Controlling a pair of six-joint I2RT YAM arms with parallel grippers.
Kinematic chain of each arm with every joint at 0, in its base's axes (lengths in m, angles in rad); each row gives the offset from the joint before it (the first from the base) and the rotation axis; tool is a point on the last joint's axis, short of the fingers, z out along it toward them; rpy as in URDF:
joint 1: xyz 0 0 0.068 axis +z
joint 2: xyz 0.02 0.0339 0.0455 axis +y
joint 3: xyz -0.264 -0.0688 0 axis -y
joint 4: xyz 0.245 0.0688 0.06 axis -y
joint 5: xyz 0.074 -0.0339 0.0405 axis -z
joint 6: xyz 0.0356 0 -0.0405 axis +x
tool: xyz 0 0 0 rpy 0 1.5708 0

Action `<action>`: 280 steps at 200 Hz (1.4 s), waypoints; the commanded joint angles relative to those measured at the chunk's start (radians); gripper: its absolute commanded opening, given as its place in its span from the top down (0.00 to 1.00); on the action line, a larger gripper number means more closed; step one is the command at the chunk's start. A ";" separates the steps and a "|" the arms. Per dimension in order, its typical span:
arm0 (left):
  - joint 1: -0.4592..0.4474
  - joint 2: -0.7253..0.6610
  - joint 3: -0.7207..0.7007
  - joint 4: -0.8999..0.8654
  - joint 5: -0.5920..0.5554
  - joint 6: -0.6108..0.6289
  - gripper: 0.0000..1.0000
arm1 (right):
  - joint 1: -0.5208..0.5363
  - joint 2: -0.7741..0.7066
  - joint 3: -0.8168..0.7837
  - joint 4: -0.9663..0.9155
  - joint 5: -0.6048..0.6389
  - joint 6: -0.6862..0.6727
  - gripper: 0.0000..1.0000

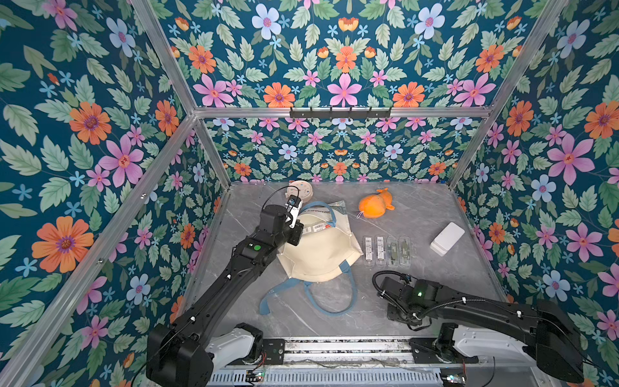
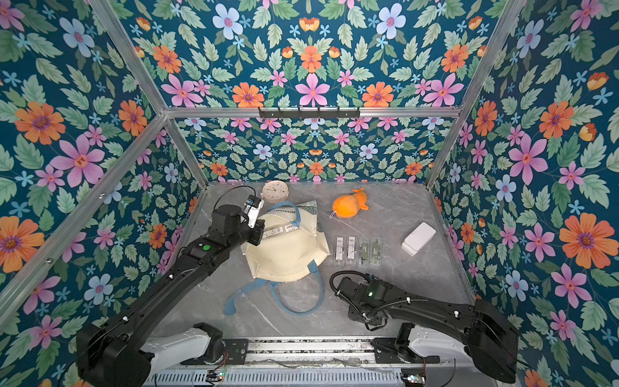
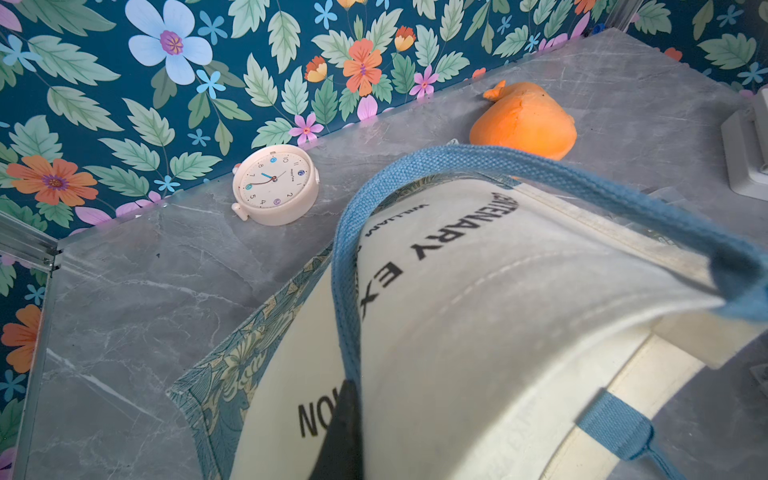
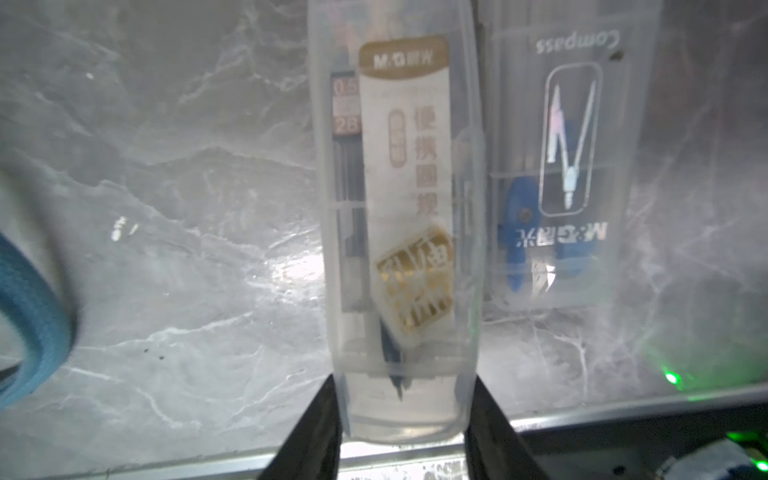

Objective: Take out the compass set from the canvas bag
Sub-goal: Place the compass set at the center of the board.

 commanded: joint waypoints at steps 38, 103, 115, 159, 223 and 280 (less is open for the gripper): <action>0.001 -0.012 0.001 0.066 0.015 -0.010 1.00 | -0.001 0.020 -0.007 0.017 0.024 0.020 0.50; 0.001 -0.017 0.000 0.066 0.018 -0.011 1.00 | -0.013 0.041 0.004 0.003 0.047 -0.007 0.49; 0.001 -0.017 0.000 0.067 0.018 -0.011 1.00 | -0.018 0.036 0.004 0.000 0.053 -0.015 0.50; 0.000 -0.019 -0.002 0.067 0.013 -0.009 1.00 | -0.055 0.038 0.006 0.013 0.053 -0.052 0.53; 0.000 -0.019 0.016 0.044 0.016 -0.001 1.00 | -0.091 -0.051 0.268 -0.120 0.072 -0.295 0.49; -0.003 -0.008 0.032 0.023 0.038 0.014 1.00 | -0.157 0.167 0.654 0.115 0.043 -1.082 0.38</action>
